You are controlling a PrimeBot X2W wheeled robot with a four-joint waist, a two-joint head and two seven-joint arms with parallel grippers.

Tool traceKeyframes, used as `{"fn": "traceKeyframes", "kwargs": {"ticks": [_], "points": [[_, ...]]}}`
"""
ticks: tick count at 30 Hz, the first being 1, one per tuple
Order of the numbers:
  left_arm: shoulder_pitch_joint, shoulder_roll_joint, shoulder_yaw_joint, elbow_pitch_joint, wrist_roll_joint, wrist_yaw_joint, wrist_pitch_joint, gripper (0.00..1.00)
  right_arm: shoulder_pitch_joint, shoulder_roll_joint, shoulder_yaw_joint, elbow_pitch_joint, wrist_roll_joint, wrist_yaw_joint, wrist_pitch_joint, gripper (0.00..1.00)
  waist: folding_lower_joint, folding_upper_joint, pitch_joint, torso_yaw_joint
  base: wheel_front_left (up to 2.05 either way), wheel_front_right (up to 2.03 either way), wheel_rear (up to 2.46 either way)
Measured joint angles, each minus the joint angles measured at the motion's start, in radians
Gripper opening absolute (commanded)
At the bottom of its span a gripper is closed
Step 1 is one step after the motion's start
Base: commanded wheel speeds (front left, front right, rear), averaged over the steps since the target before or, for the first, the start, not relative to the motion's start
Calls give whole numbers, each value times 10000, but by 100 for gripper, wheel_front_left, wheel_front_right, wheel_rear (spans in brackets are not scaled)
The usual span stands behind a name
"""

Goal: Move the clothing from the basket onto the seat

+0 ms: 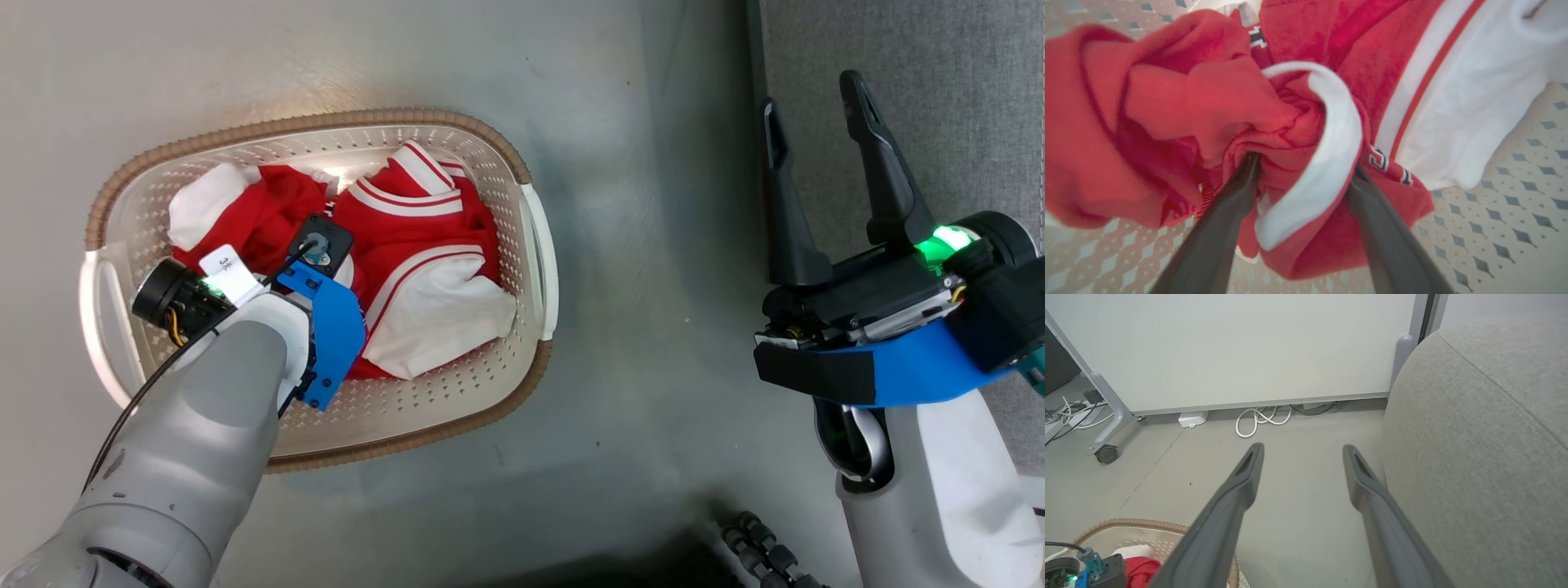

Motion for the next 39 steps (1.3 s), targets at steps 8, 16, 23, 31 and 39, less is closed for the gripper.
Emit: {"fn": "traceKeyframes", "kwargs": {"ticks": [8,16,23,31,39], "points": [[-85,-71,-426,-17,-98,0,-17,0,-20,0,-86,-38,19,0,0,100,0,0,175,-38,0,0,0],[58,-107,-955,-165,-286,0,-447,0,-26,0,23,52,23,-2,0,100,0,0,-162,-15,0,0,0],[476,-242,-1191,-476,-955,0,-1012,0,35,0,-35,234,-84,0,0,100,-2,0,-920,52,0,0,0],[911,-556,-1367,-907,-1684,0,-2165,0,333,2,-142,449,-303,0,0,100,-2,0,-2076,371,0,0,0],[1380,-771,-1361,-1436,-2840,0,-3185,0,926,2,-201,732,-483,-2,0,100,-3,0,-3443,885,0,0,0]]}}
